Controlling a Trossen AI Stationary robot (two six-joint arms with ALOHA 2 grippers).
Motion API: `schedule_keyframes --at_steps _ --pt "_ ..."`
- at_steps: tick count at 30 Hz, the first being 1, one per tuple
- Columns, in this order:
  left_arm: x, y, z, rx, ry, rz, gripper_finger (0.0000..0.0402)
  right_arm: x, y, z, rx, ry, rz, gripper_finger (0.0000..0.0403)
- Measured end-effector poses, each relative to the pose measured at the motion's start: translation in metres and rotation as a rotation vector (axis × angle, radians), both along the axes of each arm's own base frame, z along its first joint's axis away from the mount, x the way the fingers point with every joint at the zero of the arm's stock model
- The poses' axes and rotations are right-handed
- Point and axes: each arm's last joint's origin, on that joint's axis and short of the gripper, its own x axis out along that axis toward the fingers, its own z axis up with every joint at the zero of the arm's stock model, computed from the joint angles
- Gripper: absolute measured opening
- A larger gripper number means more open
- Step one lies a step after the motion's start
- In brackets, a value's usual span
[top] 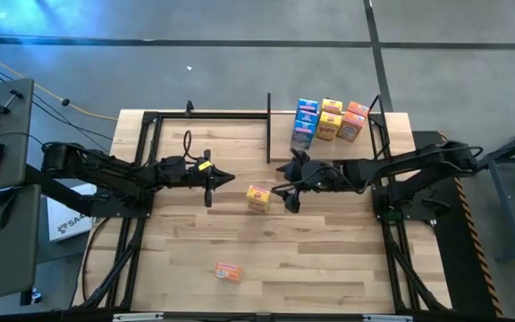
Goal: Stack cereal on shelf
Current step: Put the yellow cereal box on the shelf aligned with the other blue cereal box
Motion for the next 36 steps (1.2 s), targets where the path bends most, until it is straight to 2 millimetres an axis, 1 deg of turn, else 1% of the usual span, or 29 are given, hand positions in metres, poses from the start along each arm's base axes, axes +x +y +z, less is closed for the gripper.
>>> schedule_keyframes --at_steps 3,9,14,17,22,26,31,36 --pt "0.0 0.001 -0.001 0.0 0.009 0.005 0.0003 0.007 0.001 -0.006 0.011 -0.007 0.038 0.0328" --pt "0.0 0.002 -0.002 -0.001 0.026 0.012 0.0003 0.022 0.0 -0.024 0.1 -0.011 -0.017 0.0328" --pt "-0.001 0.002 -0.003 -0.002 0.031 0.015 0.0003 0.029 0.005 -0.037 0.181 0.007 -0.06 0.0328" --pt "-0.001 0.003 -0.004 -0.002 0.038 0.024 0.0003 0.032 0.01 -0.04 0.197 -0.004 -0.056 0.0328" --pt "-0.001 0.004 -0.004 -0.004 0.044 0.028 0.0003 0.034 0.019 -0.04 0.192 -0.034 -0.047 0.0328" --pt "-0.001 0.004 -0.004 -0.004 0.045 0.028 0.0003 0.035 0.021 -0.043 0.173 -0.029 -0.06 0.0328" --pt "-0.001 0.004 -0.005 -0.005 0.052 0.028 0.0003 0.04 0.022 -0.06 0.141 0.024 -0.065 0.0328" --pt "-0.001 0.004 -0.006 -0.006 0.059 0.028 0.0003 0.048 0.022 -0.074 0.112 0.03 -0.072 0.0327"
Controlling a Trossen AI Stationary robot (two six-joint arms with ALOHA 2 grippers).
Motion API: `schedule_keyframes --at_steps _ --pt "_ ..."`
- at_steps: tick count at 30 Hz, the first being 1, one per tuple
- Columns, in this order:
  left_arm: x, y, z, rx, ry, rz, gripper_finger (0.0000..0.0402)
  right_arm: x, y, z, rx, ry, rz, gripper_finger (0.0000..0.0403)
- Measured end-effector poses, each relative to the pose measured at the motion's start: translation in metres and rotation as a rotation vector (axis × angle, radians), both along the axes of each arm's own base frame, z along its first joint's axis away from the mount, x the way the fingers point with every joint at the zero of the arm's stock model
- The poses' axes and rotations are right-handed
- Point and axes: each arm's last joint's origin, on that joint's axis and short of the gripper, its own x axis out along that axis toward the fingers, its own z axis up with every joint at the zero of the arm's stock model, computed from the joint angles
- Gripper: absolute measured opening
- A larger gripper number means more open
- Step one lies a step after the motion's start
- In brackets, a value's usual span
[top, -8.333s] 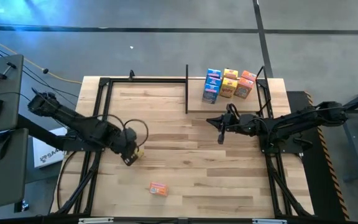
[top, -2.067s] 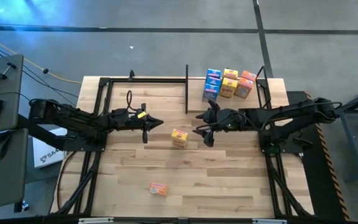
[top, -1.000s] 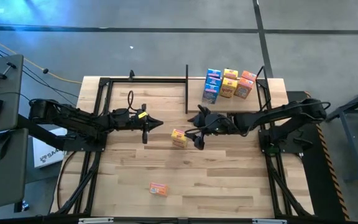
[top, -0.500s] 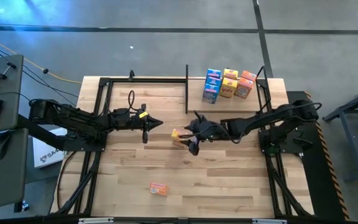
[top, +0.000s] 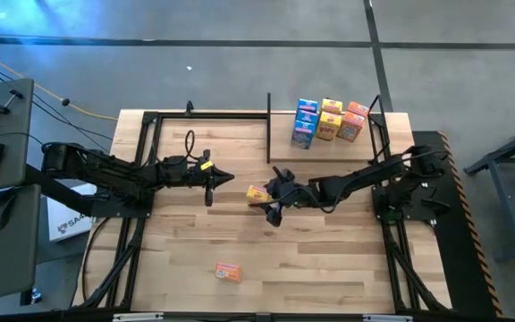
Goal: Stack cereal on shelf
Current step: Put the yellow cereal box on the shelf aligned with the other blue cereal box
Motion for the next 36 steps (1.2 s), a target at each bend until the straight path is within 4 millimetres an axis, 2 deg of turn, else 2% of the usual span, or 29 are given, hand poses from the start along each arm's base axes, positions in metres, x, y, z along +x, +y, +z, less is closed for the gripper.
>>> schedule_keyframes --at_steps 5,18,26,31,36 --pt "0.0 0.0 0.0 0.001 0.002 0.0 0.0003 0.003 0.0 -0.006 -0.016 0.001 -0.009 0.0299" --pt "0.0 0.0 0.0 0.001 0.005 0.0 0.0003 0.004 0.001 -0.005 -0.037 0.005 0.044 0.0151" --pt "0.0 0.0 -0.001 0.005 0.008 -0.001 0.0003 0.003 0.001 -0.002 -0.056 0.0 0.062 0.0141" --pt "0.0 0.0 -0.001 0.006 0.012 -0.001 0.0003 -0.009 -0.001 0.021 -0.098 -0.014 0.089 0.0143" --pt "0.0 0.0 -0.001 0.006 0.014 -0.002 0.0003 -0.045 -0.008 0.063 -0.17 0.022 0.075 0.0144"
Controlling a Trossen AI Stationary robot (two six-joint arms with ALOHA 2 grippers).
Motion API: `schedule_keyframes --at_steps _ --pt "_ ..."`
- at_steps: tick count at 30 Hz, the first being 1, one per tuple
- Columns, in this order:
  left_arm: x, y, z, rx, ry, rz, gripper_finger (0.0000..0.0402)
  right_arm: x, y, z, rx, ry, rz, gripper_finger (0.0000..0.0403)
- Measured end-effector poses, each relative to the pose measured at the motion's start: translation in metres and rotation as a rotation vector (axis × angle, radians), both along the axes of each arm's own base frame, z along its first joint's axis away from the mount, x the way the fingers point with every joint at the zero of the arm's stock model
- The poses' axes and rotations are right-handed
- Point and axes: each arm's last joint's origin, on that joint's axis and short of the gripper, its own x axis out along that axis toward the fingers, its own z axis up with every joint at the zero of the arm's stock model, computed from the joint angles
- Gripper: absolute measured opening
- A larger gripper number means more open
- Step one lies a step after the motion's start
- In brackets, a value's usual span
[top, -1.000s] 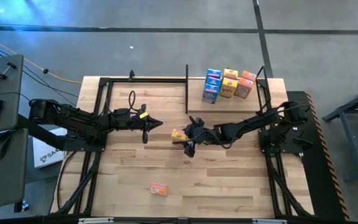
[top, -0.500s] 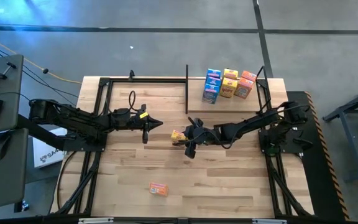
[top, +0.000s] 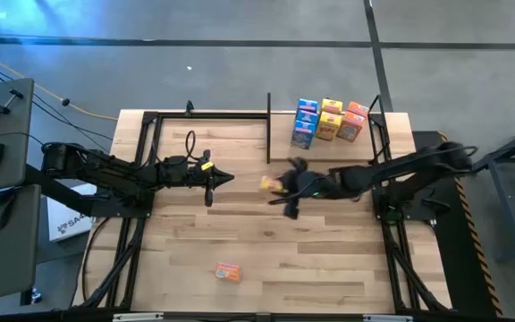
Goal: Stack cereal on shelf
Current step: Put the yellow cereal box on the shelf aligned with the other blue cereal box
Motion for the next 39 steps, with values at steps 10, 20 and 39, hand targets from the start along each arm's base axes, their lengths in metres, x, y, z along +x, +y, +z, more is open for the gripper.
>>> schedule_keyframes --at_steps 10,20,39 --pt "0.0 0.0 0.0 0.0 0.005 0.0 0.0003 -0.117 -0.026 0.038 -0.107 0.202 -0.149 0.0138" --pt "0.0 0.0 0.0 -0.001 0.001 0.0 0.0003 -0.169 -0.07 -0.003 -0.147 0.115 -0.265 0.0136" --pt "0.0 0.0 0.0 -0.001 0.003 0.0 0.0003 -0.156 -0.14 -0.021 -0.055 0.091 -0.281 0.0135"
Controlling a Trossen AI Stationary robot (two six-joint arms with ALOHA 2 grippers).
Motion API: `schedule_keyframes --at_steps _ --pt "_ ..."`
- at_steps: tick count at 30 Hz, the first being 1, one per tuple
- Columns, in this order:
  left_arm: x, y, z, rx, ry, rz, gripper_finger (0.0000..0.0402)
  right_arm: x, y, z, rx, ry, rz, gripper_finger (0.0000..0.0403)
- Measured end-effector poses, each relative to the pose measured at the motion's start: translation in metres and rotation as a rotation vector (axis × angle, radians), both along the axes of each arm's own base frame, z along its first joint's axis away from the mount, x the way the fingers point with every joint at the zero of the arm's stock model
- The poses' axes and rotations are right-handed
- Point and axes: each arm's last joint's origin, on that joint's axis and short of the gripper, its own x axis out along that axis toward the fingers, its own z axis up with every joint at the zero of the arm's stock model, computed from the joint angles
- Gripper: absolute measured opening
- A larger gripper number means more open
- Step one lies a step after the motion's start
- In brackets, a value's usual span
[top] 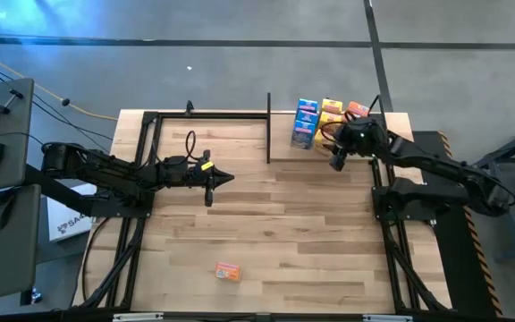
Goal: Stack cereal on shelf
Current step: Put the yellow cereal box on the shelf aligned with the other blue cereal box
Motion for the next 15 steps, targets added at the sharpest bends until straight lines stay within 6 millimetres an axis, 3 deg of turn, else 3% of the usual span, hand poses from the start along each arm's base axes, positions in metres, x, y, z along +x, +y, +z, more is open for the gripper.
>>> schedule_keyframes --at_steps 5,15 --pt "0.0 0.0 -0.0001 0.0 0.002 0.0 0.0003 0.005 -0.0077 -0.0039 -0.001 0.001 -0.033 0.0145" --pt "-0.0001 0.0 -0.0002 0.0 0.003 0.0 0.0003 0.0038 -0.0109 -0.0063 -0.021 0.036 -0.116 0.0231"
